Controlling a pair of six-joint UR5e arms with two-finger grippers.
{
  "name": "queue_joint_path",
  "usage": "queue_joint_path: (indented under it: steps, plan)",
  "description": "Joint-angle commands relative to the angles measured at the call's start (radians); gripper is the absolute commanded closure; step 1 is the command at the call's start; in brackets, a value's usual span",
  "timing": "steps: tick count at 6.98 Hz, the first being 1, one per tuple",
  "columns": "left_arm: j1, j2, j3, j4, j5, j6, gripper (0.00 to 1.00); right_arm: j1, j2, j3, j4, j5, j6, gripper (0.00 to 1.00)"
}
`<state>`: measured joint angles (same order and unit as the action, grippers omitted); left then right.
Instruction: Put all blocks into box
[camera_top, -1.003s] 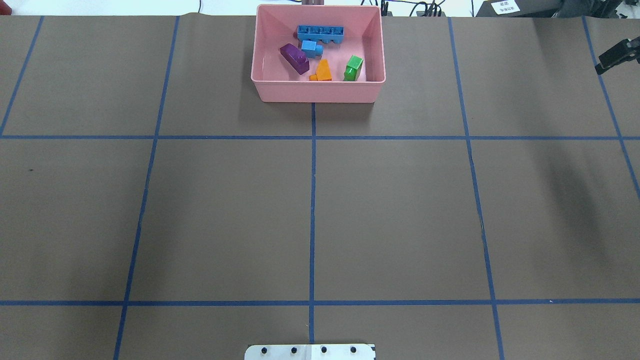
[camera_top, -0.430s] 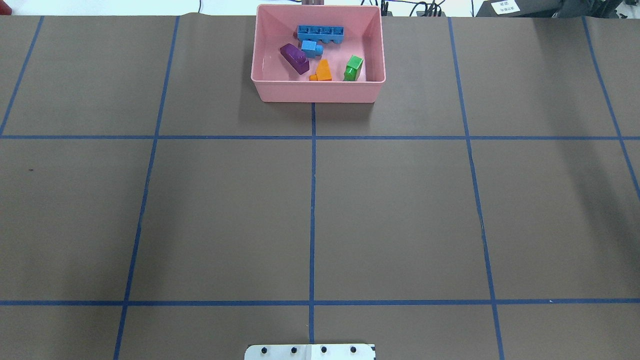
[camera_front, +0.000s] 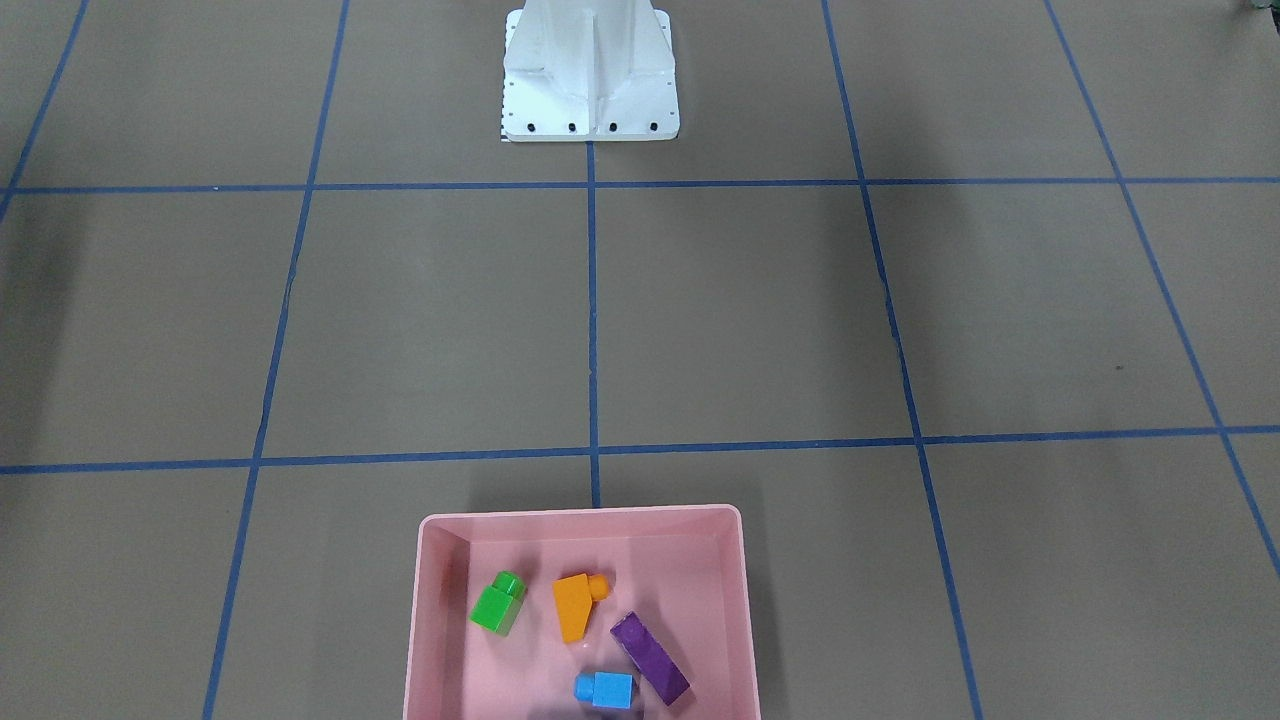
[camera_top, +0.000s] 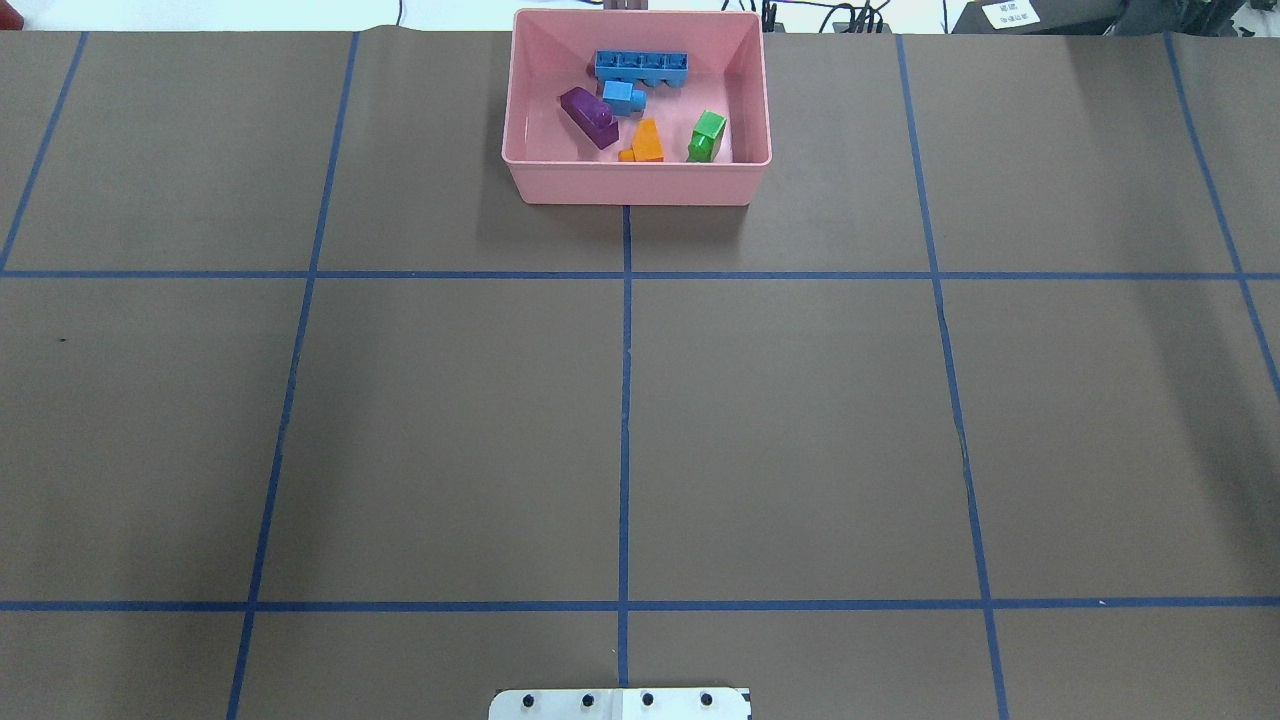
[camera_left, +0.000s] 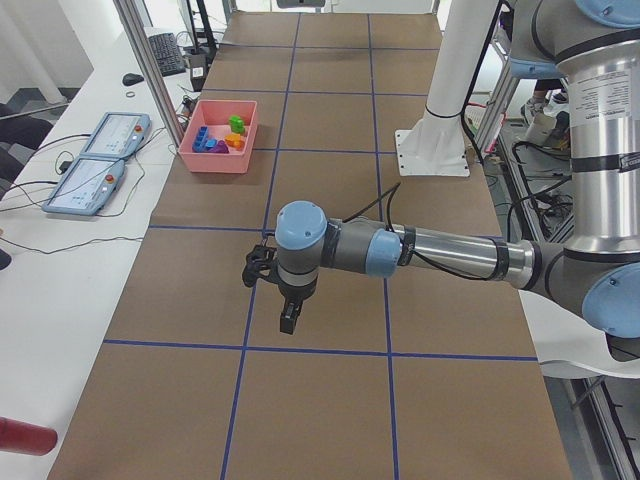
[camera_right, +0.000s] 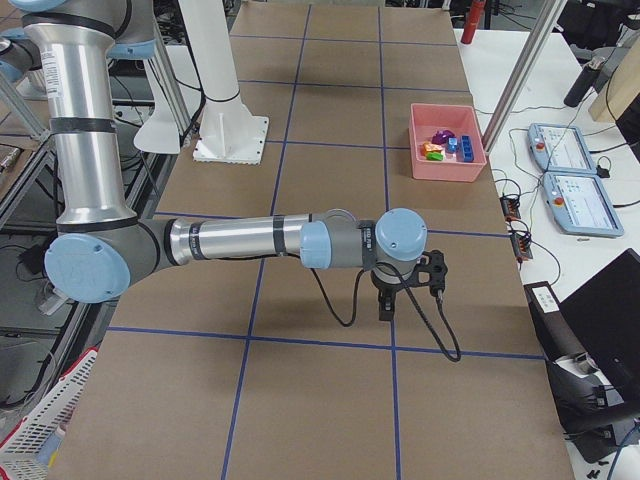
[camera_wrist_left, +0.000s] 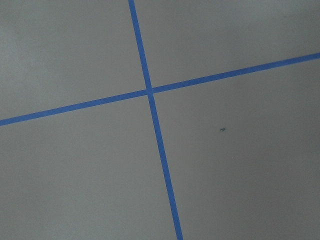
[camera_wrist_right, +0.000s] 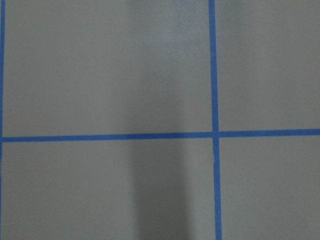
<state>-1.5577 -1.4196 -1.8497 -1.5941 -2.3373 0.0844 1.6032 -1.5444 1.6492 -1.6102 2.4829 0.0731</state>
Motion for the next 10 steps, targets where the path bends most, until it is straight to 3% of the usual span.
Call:
queue_joint_path:
  steps: [1, 3, 4, 5, 6, 10]
  plan:
    - [0.001, -0.005, 0.015, 0.000, 0.001, 0.000, 0.00, 0.000, -0.101, 0.050, 0.041, -0.064, -0.024, 0.00]
    - [0.001, -0.005, 0.012, 0.000, 0.001, -0.002, 0.00, -0.034, -0.085, 0.073, 0.041, -0.224, -0.021, 0.00]
    - [0.001, -0.002, 0.004, 0.000, 0.001, -0.003, 0.00, -0.035, -0.083, 0.076, 0.041, -0.190, -0.013, 0.00]
    - [0.001, -0.001, 0.004, 0.000, 0.001, -0.005, 0.00, -0.034, -0.085, 0.064, 0.044, -0.082, -0.007, 0.00]
    - [0.002, 0.001, 0.012, -0.006, 0.003, -0.003, 0.00, -0.034, -0.088, 0.064, 0.044, -0.052, -0.007, 0.00]
    - [0.004, 0.002, 0.057, -0.026, 0.003, -0.012, 0.00, -0.034, -0.094, 0.063, 0.046, -0.047, -0.007, 0.00]
